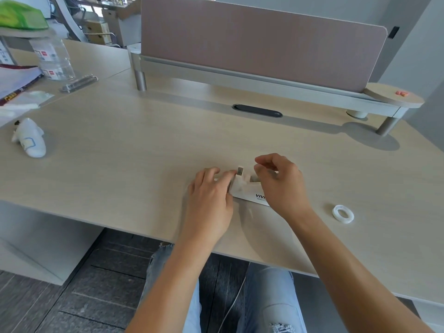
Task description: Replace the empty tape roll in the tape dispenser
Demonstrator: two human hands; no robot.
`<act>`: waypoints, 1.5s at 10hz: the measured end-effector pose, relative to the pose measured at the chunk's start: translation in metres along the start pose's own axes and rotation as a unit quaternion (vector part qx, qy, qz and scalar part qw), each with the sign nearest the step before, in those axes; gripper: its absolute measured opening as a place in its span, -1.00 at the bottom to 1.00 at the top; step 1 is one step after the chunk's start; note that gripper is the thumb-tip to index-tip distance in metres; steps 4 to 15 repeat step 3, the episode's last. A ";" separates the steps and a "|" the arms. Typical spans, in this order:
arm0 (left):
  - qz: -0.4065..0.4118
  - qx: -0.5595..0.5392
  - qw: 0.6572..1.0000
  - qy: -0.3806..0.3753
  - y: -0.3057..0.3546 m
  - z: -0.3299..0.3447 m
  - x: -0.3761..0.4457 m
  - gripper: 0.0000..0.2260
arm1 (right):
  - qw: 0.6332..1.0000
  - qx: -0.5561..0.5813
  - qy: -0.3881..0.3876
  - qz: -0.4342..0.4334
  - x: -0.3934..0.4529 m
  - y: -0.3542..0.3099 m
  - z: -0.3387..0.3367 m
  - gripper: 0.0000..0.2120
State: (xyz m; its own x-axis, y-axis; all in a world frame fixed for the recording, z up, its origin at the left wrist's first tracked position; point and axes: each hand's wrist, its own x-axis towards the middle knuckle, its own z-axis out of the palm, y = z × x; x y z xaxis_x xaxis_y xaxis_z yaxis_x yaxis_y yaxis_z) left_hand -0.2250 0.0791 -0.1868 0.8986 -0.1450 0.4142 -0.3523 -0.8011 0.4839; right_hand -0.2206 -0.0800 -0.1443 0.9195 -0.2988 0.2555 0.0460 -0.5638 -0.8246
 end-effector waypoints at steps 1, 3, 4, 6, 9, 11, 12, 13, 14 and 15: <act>-0.021 0.002 1.000 0.014 0.002 0.000 -0.006 -0.64 | 0.999 -0.021 0.025 -0.024 -0.003 0.003 -0.001 -0.80; -0.050 -0.050 0.994 0.082 0.010 -0.002 -0.018 -0.77 | 0.995 0.031 0.084 -0.055 -0.016 0.001 -0.020 -0.82; -0.050 -0.050 0.994 0.082 0.010 -0.002 -0.018 -0.77 | 0.995 0.031 0.084 -0.055 -0.016 0.001 -0.020 -0.82; -0.050 -0.050 0.994 0.082 0.010 -0.002 -0.018 -0.77 | 0.995 0.031 0.084 -0.055 -0.016 0.001 -0.020 -0.82; -0.050 -0.050 0.994 0.082 0.010 -0.002 -0.018 -0.77 | 0.995 0.031 0.084 -0.055 -0.016 0.001 -0.020 -0.82; -0.050 -0.050 0.994 0.082 0.010 -0.002 -0.018 -0.77 | 0.995 0.031 0.084 -0.055 -0.016 0.001 -0.020 -0.82; -0.050 -0.050 0.994 0.082 0.010 -0.002 -0.018 -0.77 | 0.995 0.031 0.084 -0.055 -0.016 0.001 -0.020 -0.82; -0.050 -0.050 0.994 0.082 0.010 -0.002 -0.018 -0.77 | 0.995 0.031 0.084 -0.055 -0.016 0.001 -0.020 -0.82; -0.050 -0.050 0.994 0.082 0.010 -0.002 -0.018 -0.77 | 0.995 0.031 0.084 -0.055 -0.016 0.001 -0.020 -0.82; -0.050 -0.050 0.994 0.082 0.010 -0.002 -0.018 -0.77 | 0.995 0.031 0.084 -0.055 -0.016 0.001 -0.020 -0.82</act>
